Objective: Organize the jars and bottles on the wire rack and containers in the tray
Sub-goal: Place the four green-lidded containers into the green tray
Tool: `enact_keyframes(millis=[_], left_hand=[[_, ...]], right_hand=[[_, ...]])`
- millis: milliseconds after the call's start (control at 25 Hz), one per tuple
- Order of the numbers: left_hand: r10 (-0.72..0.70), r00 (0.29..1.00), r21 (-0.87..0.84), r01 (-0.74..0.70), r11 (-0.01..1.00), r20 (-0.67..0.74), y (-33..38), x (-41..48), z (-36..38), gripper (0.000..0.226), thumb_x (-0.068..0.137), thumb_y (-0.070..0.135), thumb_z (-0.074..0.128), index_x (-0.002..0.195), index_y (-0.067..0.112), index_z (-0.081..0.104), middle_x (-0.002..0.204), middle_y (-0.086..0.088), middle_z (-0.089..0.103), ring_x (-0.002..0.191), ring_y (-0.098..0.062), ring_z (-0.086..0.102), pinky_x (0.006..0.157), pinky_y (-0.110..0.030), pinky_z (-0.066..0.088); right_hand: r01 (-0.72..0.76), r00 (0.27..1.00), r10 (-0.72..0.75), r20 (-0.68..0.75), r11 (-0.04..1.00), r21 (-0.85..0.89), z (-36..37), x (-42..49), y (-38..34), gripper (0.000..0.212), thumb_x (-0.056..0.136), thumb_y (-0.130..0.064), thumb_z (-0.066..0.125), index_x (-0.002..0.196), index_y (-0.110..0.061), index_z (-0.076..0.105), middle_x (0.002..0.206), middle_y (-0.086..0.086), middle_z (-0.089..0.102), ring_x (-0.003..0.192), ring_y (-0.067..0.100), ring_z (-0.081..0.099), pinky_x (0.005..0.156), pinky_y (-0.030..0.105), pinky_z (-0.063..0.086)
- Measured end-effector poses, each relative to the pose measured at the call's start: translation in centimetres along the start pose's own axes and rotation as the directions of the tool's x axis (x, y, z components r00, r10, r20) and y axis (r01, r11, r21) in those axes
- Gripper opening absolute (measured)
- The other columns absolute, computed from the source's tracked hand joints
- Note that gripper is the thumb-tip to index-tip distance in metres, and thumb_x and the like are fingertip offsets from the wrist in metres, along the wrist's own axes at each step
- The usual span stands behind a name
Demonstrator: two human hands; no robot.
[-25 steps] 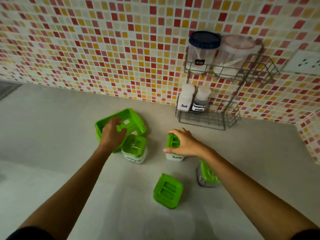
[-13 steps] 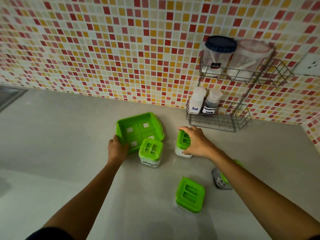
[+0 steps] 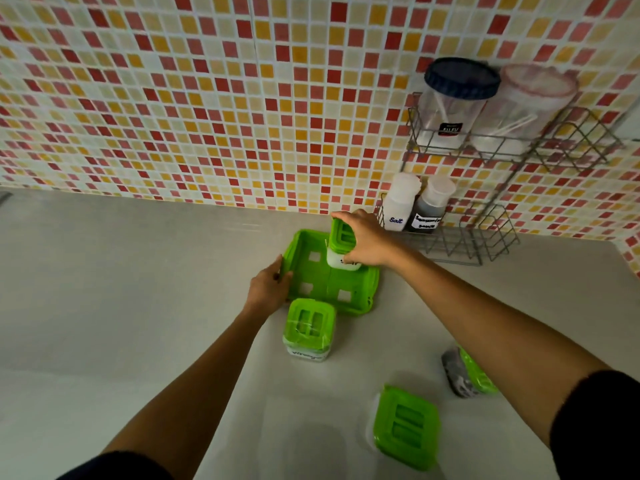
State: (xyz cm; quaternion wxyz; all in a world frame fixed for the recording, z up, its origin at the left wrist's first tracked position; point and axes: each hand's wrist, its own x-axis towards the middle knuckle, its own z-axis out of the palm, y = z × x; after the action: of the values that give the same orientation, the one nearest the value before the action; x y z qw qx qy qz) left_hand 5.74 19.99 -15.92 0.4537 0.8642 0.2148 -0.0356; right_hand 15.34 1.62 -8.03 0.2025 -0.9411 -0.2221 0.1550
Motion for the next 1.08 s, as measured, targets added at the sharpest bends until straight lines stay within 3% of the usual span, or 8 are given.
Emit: enact_keyframes(millis=[280, 400, 640, 720, 800, 880, 960, 1080], left_hand=[[-0.018, 0.999, -0.081, 0.014, 0.997, -0.045, -0.1, 0.8, 0.5, 0.049, 0.092, 0.021, 0.053, 0.139, 0.020, 0.043, 0.065, 0.001, 0.052, 0.064, -0.021, 0.061, 0.064, -0.029, 0.058], [-0.082, 0.997, -0.216, 0.082, 0.973, 0.010, 0.3, 1.6, 0.7, 0.050, 0.092, 0.018, 0.054, 0.140, 0.022, 0.040, 0.072, -0.001, 0.052, 0.060, -0.018, 0.063, 0.048, -0.026, 0.059], [-0.119, 0.993, -0.320, 0.119, 0.940, 0.020, 1.1, 3.1, 1.1, 0.050, 0.092, 0.015, 0.054, 0.139, 0.023, 0.041, 0.076, -0.002, 0.051, 0.066, -0.017, 0.061, 0.044, -0.027, 0.058], [-0.134, 0.991, -0.348, 0.135, 0.928, 0.029, 1.0, 3.0, 1.4, 0.049, 0.092, 0.016, 0.054, 0.139, 0.024, 0.041, 0.079, -0.003, 0.052, 0.070, -0.021, 0.062, 0.046, -0.030, 0.059], [-0.141, 0.989, -0.360, 0.145, 0.922, 0.036, 1.0, 2.8, 1.4, 0.049, 0.092, 0.017, 0.054, 0.139, 0.025, 0.041, 0.084, -0.006, 0.055, 0.076, -0.025, 0.064, 0.047, -0.030, 0.059], [-0.135, 0.990, -0.336, 0.138, 0.932, 0.031, 0.8, 2.6, 1.2, 0.049, 0.091, 0.021, 0.056, 0.138, 0.027, 0.043, 0.081, -0.006, 0.058, 0.070, -0.021, 0.065, 0.045, -0.022, 0.058], [-0.114, 0.993, -0.312, 0.118, 0.943, 0.031, 0.3, 2.1, 0.6, 0.049, 0.089, 0.026, 0.060, 0.136, 0.028, 0.045, 0.070, -0.002, 0.059, 0.054, -0.010, 0.063, 0.039, -0.015, 0.052], [-0.119, 0.991, -0.418, 0.136, 0.898, 0.067, -0.5, 1.6, 0.1, 0.050, 0.085, 0.024, 0.066, 0.132, 0.023, 0.051, 0.065, -0.003, 0.059, 0.051, -0.009, 0.059, 0.041, -0.014, 0.052]], right_hand=[[-0.061, 0.996, 0.064, 0.069, 0.997, -0.044, 0.4, 2.5, 1.0, 0.095, 0.069, -0.006, 0.074, 0.147, -0.025, 0.022, 0.138, 0.015, 0.032, 0.129, 0.032, 0.030, 0.102, 0.042, 0.041], [-0.053, 0.996, 0.058, 0.068, 0.995, -0.081, 0.2, 3.4, 1.1, 0.096, 0.072, -0.002, 0.072, 0.148, -0.026, 0.018, 0.145, 0.013, 0.025, 0.134, 0.031, 0.025, 0.106, 0.042, 0.038], [-0.015, 1.000, 0.014, -0.006, 0.985, -0.172, 0.3, 3.4, 1.9, 0.087, 0.081, -0.013, 0.068, 0.148, -0.025, 0.013, 0.159, 0.009, 0.008, 0.145, 0.029, 0.006, 0.118, 0.046, 0.016], [0.006, 0.996, -0.025, -0.089, 0.979, -0.204, 0.9, 1.8, 1.4, 0.079, 0.085, -0.026, 0.064, 0.148, -0.023, 0.016, 0.158, 0.010, 0.011, 0.145, 0.030, 0.008, 0.118, 0.046, 0.014], [0.078, 0.988, -0.088, -0.126, 0.993, -0.083, 1.8, -0.5, -0.2, 0.069, 0.086, -0.036, 0.060, 0.145, -0.021, 0.027, 0.152, 0.012, 0.025, 0.141, 0.032, 0.019, 0.115, 0.046, 0.021], [0.148, 0.983, -0.161, 0.084, 0.978, 0.146, 2.9, -3.2, -2.0, 0.067, 0.083, -0.046, 0.061, 0.140, -0.024, 0.036, 0.145, 0.011, 0.036, 0.135, 0.029, 0.033, 0.108, 0.037, 0.031], [0.154, 0.894, -0.215, 0.394, 0.971, 0.182, 4.5, -6.3, -3.4, 0.085, 0.074, -0.055, 0.067, 0.144, -0.027, 0.027, 0.149, 0.007, 0.031, 0.136, 0.023, 0.033, 0.105, 0.027, 0.029], [0.191, 0.898, -0.221, 0.380, 0.975, 0.115, 6.4, -8.9, -3.8, 0.108, 0.064, -0.040, 0.081, 0.147, -0.024, 0.013, 0.151, 0.008, 0.025, 0.138, 0.022, 0.026, 0.113, 0.031, 0.027]])
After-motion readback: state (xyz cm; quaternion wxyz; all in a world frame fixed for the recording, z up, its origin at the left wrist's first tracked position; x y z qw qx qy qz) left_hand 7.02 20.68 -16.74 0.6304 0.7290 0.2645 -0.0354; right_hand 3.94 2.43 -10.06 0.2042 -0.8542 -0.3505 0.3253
